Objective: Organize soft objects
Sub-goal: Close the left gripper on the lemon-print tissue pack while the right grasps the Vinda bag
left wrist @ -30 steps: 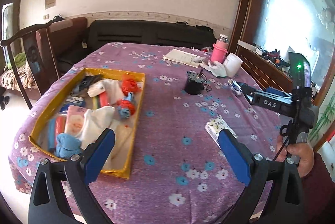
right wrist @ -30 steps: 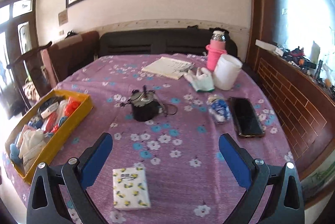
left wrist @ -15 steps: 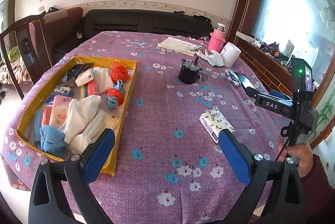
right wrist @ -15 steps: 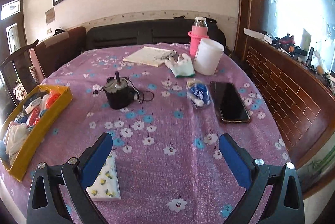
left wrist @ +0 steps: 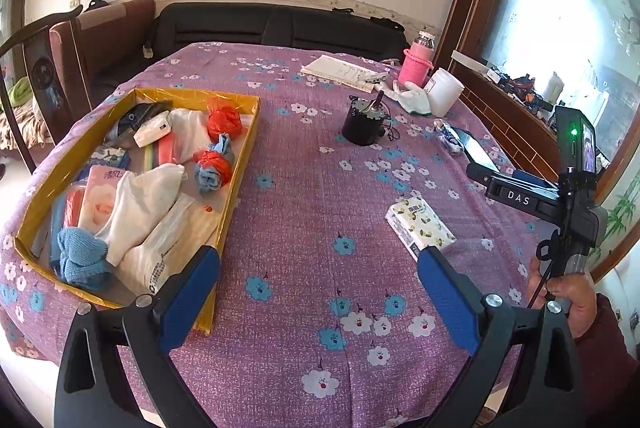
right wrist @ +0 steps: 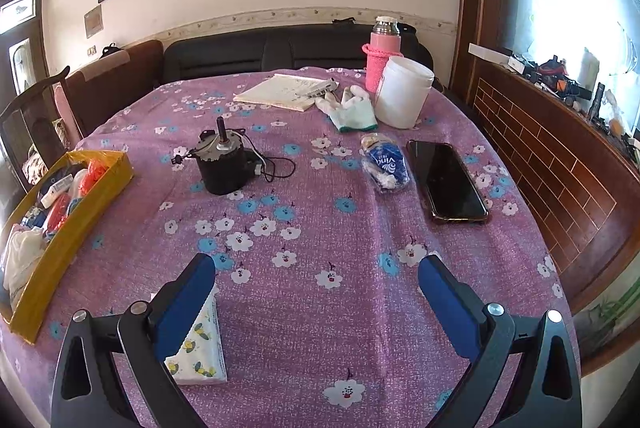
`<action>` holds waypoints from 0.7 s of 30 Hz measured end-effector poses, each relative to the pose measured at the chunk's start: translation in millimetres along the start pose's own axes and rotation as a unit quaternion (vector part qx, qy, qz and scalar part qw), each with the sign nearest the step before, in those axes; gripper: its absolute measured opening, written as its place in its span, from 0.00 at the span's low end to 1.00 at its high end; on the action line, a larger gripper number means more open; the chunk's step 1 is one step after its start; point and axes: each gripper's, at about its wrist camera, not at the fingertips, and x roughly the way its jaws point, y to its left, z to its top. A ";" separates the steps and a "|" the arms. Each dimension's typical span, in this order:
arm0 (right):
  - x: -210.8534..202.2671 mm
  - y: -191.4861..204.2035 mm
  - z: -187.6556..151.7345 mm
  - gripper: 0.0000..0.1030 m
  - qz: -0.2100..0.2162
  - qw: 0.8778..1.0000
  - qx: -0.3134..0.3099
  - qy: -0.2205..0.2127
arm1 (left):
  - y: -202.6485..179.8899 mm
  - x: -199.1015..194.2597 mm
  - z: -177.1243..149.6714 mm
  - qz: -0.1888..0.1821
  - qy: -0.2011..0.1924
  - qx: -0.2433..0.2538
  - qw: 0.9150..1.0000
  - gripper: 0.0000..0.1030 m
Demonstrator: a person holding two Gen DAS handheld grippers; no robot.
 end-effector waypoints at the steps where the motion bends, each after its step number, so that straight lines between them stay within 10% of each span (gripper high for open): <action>1: 1.3 0.8 -0.1 1.00 -0.001 1.000 -0.002 0.003 | 1.1 0.6 0.2 0.002 0.001 -0.002 1.000 0.96; 21: 1.4 -86.5 13.0 1.00 -0.023 0.994 0.108 0.008 | -47.5 69.8 11.6 -0.046 0.084 0.041 0.995 0.96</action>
